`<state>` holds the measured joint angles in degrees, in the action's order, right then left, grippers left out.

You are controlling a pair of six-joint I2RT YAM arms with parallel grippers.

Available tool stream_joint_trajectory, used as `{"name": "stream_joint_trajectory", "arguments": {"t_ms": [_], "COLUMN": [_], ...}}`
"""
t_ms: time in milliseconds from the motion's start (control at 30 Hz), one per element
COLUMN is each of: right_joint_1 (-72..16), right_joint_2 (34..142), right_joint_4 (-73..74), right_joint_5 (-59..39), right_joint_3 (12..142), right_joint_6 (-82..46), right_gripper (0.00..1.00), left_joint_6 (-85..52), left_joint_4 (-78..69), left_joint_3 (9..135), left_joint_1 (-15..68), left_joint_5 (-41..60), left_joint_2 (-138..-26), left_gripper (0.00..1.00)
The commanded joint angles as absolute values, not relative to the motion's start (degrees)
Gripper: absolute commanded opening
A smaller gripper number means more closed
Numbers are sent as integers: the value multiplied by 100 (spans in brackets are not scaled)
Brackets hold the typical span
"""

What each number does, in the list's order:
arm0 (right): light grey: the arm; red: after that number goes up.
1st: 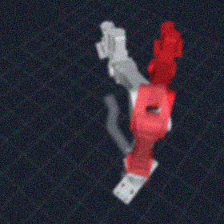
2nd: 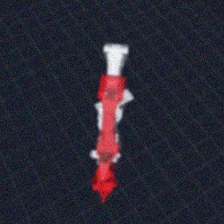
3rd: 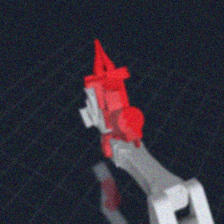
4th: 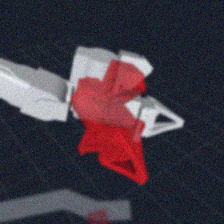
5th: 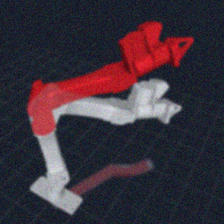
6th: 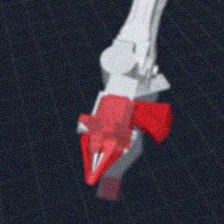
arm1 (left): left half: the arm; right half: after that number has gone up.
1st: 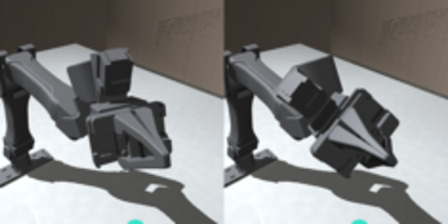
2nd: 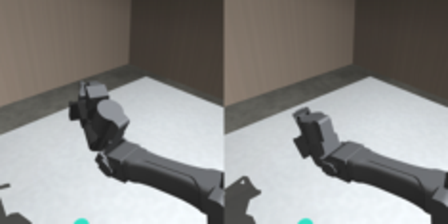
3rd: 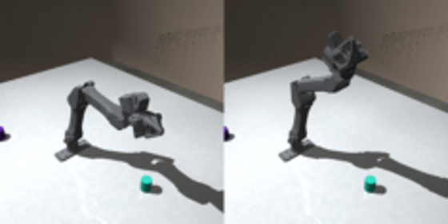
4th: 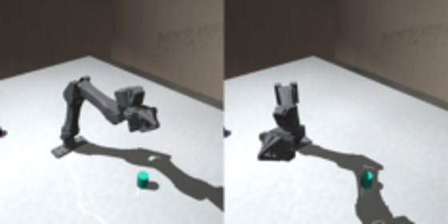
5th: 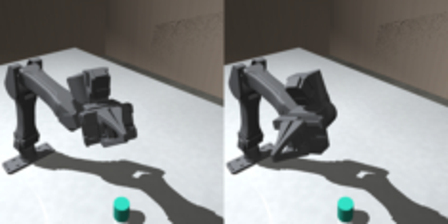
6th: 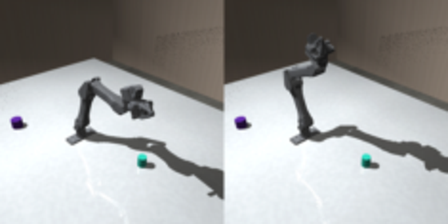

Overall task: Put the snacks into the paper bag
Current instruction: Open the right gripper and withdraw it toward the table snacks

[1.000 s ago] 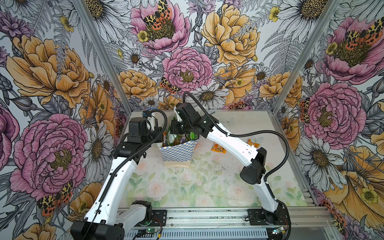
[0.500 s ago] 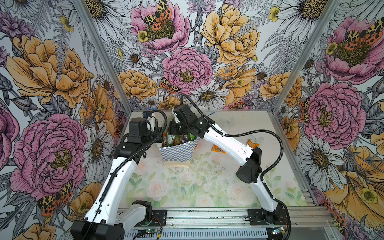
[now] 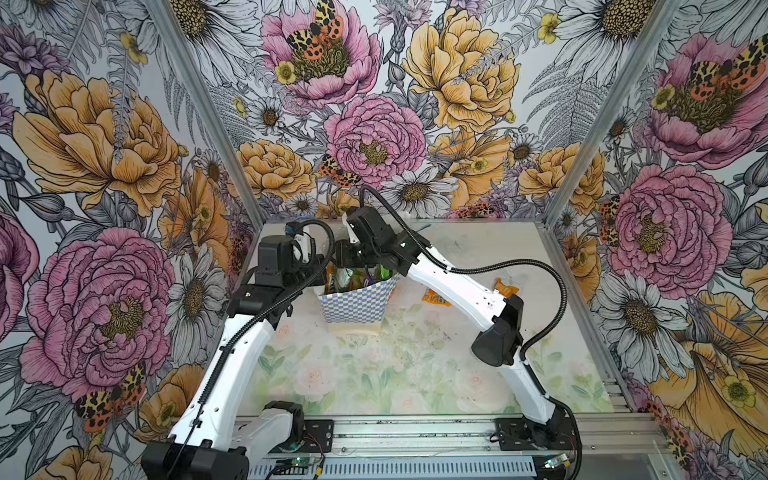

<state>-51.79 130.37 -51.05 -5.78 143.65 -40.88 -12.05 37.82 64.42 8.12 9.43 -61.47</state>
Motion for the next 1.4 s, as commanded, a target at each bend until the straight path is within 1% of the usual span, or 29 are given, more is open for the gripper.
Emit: {"name": "stream_joint_trajectory", "arguments": {"t_ms": [0, 67, 200, 300, 600, 767, 800, 1033, 1200, 1367], "right_joint_1": [-5176, -5176, -5139, -5091, -4826, -4576, -4389, -3791, -2980, -2289], "right_joint_2": [12399, 12188, 11789, 11478, 10241, 9434, 9284, 7892, 7110, 6926], "right_joint_4": [-5325, -5472, -5727, -5860, -5871, -5862, -5856, -5714, -5281, -4963], "right_joint_5": [-276, -111, 211, 253, 546, 847, 923, 1469, 1115, 512], "right_joint_3": [14517, 14504, 14485, 14401, 13440, 12511, 12275, 10505, 9062, 8103], "right_joint_6": [-3797, -3650, -3382, -3181, -2917, -2908, -2930, -3118, -3430, -3787], "right_gripper": [56, 59, 59, 59, 60, 62, 62, 63, 65, 65], "left_joint_6": [-1242, -1244, -1248, -1242, -1235, -1230, -1227, -1224, -1234, -1226], "left_joint_4": [3299, 3293, 3294, 3294, 3296, 3300, 3302, 3307, 3307, 3305], "left_joint_3": [6486, 6493, 6488, 6487, 6486, 6484, 6480, 6486, 6489, 6483], "left_joint_1": [835, 839, 835, 822, 820, 823, 821, 784, 734, 738], "left_joint_5": [885, 893, 887, 870, 845, 844, 840, 837, 847, 847], "left_joint_2": [-5950, -5950, -5959, -5954, -5983, -5982, -5981, -5968, -5959, -5950], "left_gripper": [0, 0, 0, 0, 0, 0, 0, 0, 0, 0]}}
